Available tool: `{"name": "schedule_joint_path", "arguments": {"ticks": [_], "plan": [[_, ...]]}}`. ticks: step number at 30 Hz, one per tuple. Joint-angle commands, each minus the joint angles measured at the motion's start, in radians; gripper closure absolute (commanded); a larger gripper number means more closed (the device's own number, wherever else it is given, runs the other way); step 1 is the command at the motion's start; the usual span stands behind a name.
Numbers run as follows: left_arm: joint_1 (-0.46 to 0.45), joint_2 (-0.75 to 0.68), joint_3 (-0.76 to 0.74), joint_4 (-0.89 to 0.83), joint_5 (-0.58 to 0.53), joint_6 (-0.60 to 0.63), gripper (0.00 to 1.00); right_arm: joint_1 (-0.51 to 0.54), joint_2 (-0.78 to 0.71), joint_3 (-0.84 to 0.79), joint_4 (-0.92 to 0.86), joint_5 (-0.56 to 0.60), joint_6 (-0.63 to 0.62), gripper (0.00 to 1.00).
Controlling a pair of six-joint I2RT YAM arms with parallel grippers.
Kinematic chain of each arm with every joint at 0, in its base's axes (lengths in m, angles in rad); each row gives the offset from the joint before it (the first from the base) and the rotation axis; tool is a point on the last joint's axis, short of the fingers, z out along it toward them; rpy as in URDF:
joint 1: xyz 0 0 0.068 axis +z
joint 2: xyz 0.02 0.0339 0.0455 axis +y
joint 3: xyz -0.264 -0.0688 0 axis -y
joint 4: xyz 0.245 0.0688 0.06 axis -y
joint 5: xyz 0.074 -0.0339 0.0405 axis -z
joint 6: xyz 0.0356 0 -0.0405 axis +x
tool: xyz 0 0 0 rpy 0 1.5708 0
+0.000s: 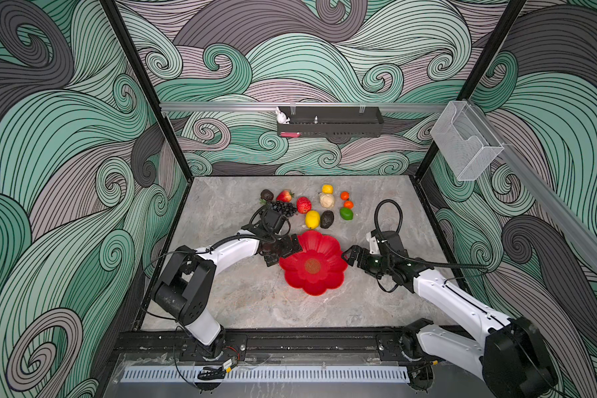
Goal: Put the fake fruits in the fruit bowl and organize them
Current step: 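Carry the red bowl to table center with the left gripper and release, then reach the right gripper to the cream pear while the left gripper withdraws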
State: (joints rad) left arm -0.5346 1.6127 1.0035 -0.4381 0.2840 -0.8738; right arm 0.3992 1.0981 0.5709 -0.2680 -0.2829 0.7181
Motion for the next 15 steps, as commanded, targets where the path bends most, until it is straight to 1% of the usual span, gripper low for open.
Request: {"name": "schedule_joint_path", "arguments": {"ticks": [1, 5, 6, 7, 10, 12, 13, 15], "plan": [[0.001, -0.053, 0.04, -0.149, -0.094, 0.047, 0.01, 0.001, -0.027, 0.049, -0.057, 0.044, -0.048, 0.0], [0.017, -0.157, 0.037, -0.28, -0.187, 0.121, 0.02, -0.011, -0.068, 0.168, -0.238, 0.148, -0.184, 0.0], [0.017, -0.182, 0.036, -0.304, -0.213, 0.138, 0.02, -0.015, -0.081, 0.19, -0.274, 0.163, -0.204, 0.0], [0.017, -0.237, 0.034, -0.333, -0.241, 0.158, 0.02, -0.018, -0.097, 0.209, -0.303, 0.169, -0.222, 0.0], [0.019, -0.356, 0.029, -0.405, -0.323, 0.193, 0.02, -0.022, -0.159, 0.218, -0.345, 0.151, -0.235, 0.0], [0.019, -0.442, 0.019, -0.442, -0.369, 0.194, 0.02, -0.021, -0.195, 0.205, -0.359, 0.129, -0.228, 0.0], [0.019, -0.489, 0.007, -0.454, -0.382, 0.186, 0.01, -0.022, -0.212, 0.196, -0.37, 0.125, -0.222, 0.0], [0.018, -0.592, -0.03, -0.445, -0.368, 0.172, 0.01, -0.022, -0.245, 0.176, -0.385, 0.125, -0.211, 0.0]]}}
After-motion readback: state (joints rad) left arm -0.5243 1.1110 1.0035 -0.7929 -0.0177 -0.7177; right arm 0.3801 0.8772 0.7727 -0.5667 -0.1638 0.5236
